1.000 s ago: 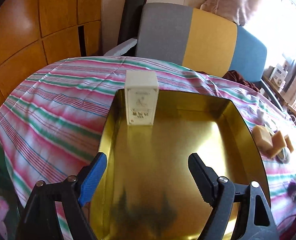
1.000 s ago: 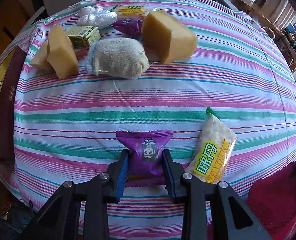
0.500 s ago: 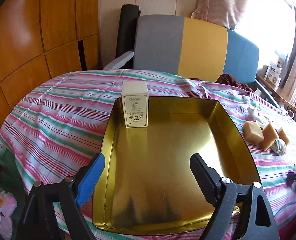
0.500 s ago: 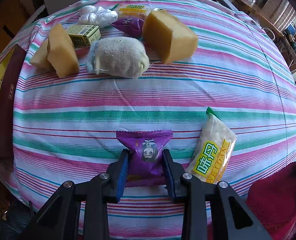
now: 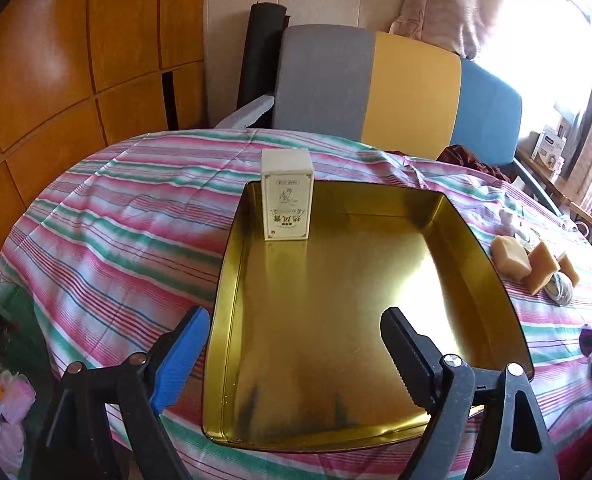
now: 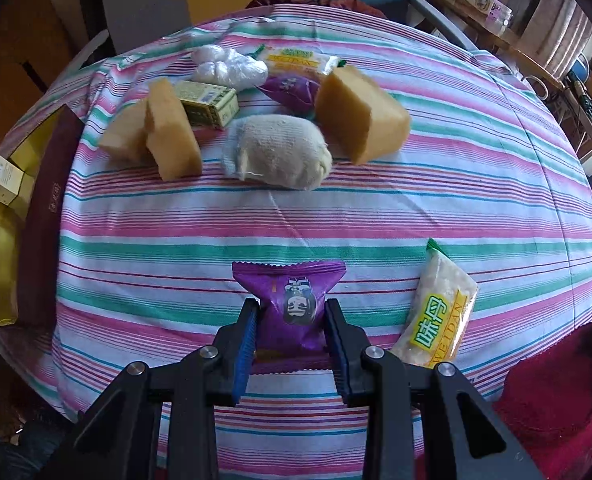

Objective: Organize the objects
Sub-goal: 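Carry the purple packet into the gold tray and open the right tool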

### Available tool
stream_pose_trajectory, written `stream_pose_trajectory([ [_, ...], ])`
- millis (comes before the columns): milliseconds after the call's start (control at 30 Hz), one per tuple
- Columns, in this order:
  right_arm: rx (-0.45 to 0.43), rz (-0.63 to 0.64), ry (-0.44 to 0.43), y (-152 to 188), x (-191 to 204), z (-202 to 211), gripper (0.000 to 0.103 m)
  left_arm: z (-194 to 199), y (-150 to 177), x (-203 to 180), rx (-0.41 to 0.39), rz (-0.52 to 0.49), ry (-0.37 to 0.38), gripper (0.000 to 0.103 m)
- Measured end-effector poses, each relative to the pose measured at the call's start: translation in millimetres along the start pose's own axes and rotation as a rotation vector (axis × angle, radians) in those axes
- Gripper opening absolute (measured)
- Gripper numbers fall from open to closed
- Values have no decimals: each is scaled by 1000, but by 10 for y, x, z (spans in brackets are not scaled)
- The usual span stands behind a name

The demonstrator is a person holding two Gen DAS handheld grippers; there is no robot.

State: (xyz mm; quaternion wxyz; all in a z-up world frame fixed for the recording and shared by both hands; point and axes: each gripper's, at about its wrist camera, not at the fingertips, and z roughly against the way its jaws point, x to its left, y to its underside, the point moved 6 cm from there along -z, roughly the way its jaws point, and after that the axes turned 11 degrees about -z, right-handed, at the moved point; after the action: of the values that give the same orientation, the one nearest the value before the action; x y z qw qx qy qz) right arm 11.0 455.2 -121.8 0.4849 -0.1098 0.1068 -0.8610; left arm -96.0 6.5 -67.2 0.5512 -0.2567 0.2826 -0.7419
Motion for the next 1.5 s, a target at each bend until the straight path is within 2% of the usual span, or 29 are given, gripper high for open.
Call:
stream_pose_trajectory([
  [200, -61, 57, -97, -15, 493, 330, 32, -23, 67, 77, 12, 17, -5, 88],
  [300, -76, 117, -179, 1, 952, 453, 32, -19, 91, 152, 14, 37, -8, 88],
  [400, -75, 190, -271, -19, 1598, 449, 32, 16, 110, 265, 9, 65, -11, 88],
  [600, 6, 337, -429, 98, 2879, 348, 32, 70, 205, 612, 19, 134, -57, 88],
  [767, 115, 378, -470, 213, 3765, -38, 32, 46, 346, 852, 45, 187, -84, 88],
  [933, 172, 350, -472, 214, 4353, -344, 34, -3, 441, 1001, 64, 221, -90, 88],
  [967, 182, 331, -478, 192, 4412, -412, 35, -10, 457, 1019, 65, 228, -90, 88],
  [1033, 198, 297, -496, 164, 4494, -483, 44, -33, 488, 1046, 73, 238, -91, 88],
  [1100, 217, 255, -534, 142, 4562, -508, 58, -62, 513, 1059, 81, 245, -88, 88],
  [1133, 216, 248, -553, 135, 4581, -494, 59, -70, 515, 1061, 84, 245, -88, 88],
  [1267, 163, 276, -537, 161, 4495, -402, 59, -68, 501, 1062, 76, 243, -89, 88],
  [1500, 41, 319, -505, 229, 4029, -104, 59, -23, 427, 974, 58, 220, -89, 88],
])
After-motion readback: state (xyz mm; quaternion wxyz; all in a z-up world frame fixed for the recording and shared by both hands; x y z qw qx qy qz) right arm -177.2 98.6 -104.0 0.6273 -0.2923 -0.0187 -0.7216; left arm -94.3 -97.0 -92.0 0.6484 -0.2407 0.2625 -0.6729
